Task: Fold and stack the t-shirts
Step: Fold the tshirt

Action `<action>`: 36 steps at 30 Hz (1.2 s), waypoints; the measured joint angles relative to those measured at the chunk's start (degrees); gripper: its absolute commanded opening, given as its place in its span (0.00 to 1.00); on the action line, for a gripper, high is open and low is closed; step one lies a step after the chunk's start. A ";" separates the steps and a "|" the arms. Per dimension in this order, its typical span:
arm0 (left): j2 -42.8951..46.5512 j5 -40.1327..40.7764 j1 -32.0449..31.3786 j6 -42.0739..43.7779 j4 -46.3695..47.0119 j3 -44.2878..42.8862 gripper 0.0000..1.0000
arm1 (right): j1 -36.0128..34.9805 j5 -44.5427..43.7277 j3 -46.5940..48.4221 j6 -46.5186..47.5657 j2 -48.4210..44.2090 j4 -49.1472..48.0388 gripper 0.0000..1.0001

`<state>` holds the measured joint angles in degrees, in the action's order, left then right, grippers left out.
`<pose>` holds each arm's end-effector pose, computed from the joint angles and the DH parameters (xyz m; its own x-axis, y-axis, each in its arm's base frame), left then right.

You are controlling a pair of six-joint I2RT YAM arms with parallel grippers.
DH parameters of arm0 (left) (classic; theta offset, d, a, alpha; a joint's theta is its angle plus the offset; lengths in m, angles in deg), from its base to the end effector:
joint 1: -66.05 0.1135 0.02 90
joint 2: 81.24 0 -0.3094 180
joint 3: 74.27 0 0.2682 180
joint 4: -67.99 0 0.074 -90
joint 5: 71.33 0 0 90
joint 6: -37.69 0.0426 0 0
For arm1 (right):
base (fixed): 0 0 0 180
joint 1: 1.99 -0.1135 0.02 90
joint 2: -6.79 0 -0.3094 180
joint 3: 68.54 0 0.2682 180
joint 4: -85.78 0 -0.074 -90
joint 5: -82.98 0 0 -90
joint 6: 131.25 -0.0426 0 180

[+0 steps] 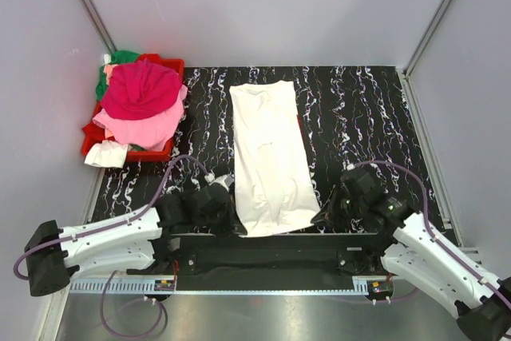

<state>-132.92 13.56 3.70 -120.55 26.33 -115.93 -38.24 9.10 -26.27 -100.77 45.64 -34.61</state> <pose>0.0730 -0.1474 0.2182 -0.9782 -0.1262 -0.1650 -0.0016 0.7987 -0.6018 0.0823 0.0750 0.2281 -0.9368 0.3397 -0.0834 0.2261 0.7701 0.5966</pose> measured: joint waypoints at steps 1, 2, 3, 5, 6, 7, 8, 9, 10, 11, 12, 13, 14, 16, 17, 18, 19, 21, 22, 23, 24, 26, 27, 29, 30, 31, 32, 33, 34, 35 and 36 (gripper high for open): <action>-0.02 0.52 0.57 0.74 -1.79 -1.97 0.02 | 0.00 -1.07 2.69 0.24 1.16 1.05 0.00; -0.44 0.90 1.77 1.75 -4.02 -4.63 0.02 | -0.02 -2.23 5.97 0.76 3.02 2.19 0.00; -1.11 1.33 3.21 2.89 -5.81 -7.30 0.02 | -0.02 -3.72 9.40 1.60 5.22 2.75 0.00; -3.43 2.23 6.64 6.08 -8.90 -12.87 0.02 | -0.02 -6.99 16.31 3.76 10.29 3.41 0.00; -4.87 2.54 8.48 7.72 -9.70 -15.23 0.02 | -0.02 -8.74 19.52 4.98 13.14 3.41 0.00; -6.49 2.62 10.49 9.60 -10.84 -17.64 0.02 | -0.02 -10.64 22.45 6.27 15.89 3.39 0.00; -7.89 2.67 12.07 11.02 -11.45 -19.37 0.03 | 0.09 -12.04 24.96 7.58 18.82 3.10 0.00; -9.68 2.60 14.12 12.72 -11.98 -21.27 0.03 | 0.35 -13.05 27.17 8.92 21.42 3.17 0.00; -11.85 2.56 16.44 14.88 -12.55 -23.34 0.03 | 0.70 -13.81 29.24 10.23 24.02 2.93 0.00; -13.42 2.54 17.75 16.13 -12.83 -24.72 0.03 | 1.20 -14.36 31.23 11.52 26.75 2.36 0.00; -15.56 2.32 19.89 17.70 -13.22 -26.47 0.03 | 2.05 -14.91 33.05 12.87 29.49 2.16 0.00; -17.79 2.08 21.55 19.30 -13.44 -28.28 0.02 | 2.95 -15.10 34.69 14.23 32.06 1.99 0.00; -20.11 1.60 23.19 20.83 -13.64 -30.16 0.02 | 4.09 -15.19 36.57 15.63 34.95 2.16 0.00; -24.59 0.55 26.16 23.63 -13.79 -33.90 0.02 | 6.29 -15.10 40.28 17.88 40.00 1.70 0.00; -26.71 0.17 27.36 24.85 -13.66 -35.82 0.02 | 7.52 -15.02 42.05 19.06 42.53 1.11 0.00; -29.11 -0.48 28.57 26.05 -13.53 -37.86 0.01 | 8.74 -14.93 43.67 20.24 44.78 0.61 0.00; -31.28 -0.92 29.68 27.19 -13.44 -39.91 0.00 | 9.77 -14.64 45.00 21.18 46.66 0.26 0.00; -35.78 -2.43 31.56 29.24 -13.51 -43.89 0.00 | 11.65 -13.90 48.24 23.26 50.77 0.09 0.00; -37.38 -2.75 32.28 29.90 -13.33 -45.22 0.00 | 12.46 -13.44 50.10 24.17 52.94 0.00 0.00; -39.26 -3.50 33.33 30.71 -13.31 -46.71 0.01 | 13.09 -13.07 51.89 25.14 55.10 -0.20 0.00; -40.96 -4.02 34.23 31.39 -13.11 -47.87 0.01 | 13.57 -12.57 53.57 26.01 57.16 -0.46 0.00; -43.82 -5.05 35.82 32.50 -13.46 -49.83 0.01 | 14.12 -11.80 56.17 27.43 60.65 -0.63 0.00; -45.38 -5.49 36.48 33.03 -13.62 -50.90 0.01 | 14.29 -11.37 57.44 28.11 62.40 -0.68 0.00; -48.35 -6.36 37.94 34.07 -13.70 -52.85 0.02 | 14.69 -10.49 59.78 29.31 65.96 -0.76 0.00; -49.35 -6.67 38.45 34.40 -13.73 -53.48 0.02 | 14.82 -10.32 60.54 29.68 67.19 -0.83 0.00; -50.75 -7.08 39.04 34.88 -13.86 -54.36 0.03 | 14.97 -9.92 61.51 30.10 68.67 -0.90 0.00; -52.06 -7.41 39.50 35.34 -13.88 -55.21 0.03 | 15.17 -9.46 62.34 30.49 70.12 -0.98 0.00; -53.37 -7.82 39.98 35.71 -13.97 -56.08 0.05 | 15.34 -9.18 63.25 30.82 71.49 -0.96 0.00; -54.73 -8.35 40.44 36.09 -14.08 -56.96 0.10 | 15.54 -8.90 64.19 31.15 72.94 -0.94 0.00; -55.84 -8.76 40.79 36.44 -14.10 -57.68 0.13 | 15.74 -8.72 65.40 31.45 74.44 -0.87 0.00; -57.42 -9.16 41.24 36.85 -14.40 -58.88 0.16 | 16.00 -8.39 66.93 31.82 76.24 -0.81 0.00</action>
<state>-190.34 4.41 44.95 -83.70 11.93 -174.81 -22.24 0.71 40.65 -68.95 121.88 -35.42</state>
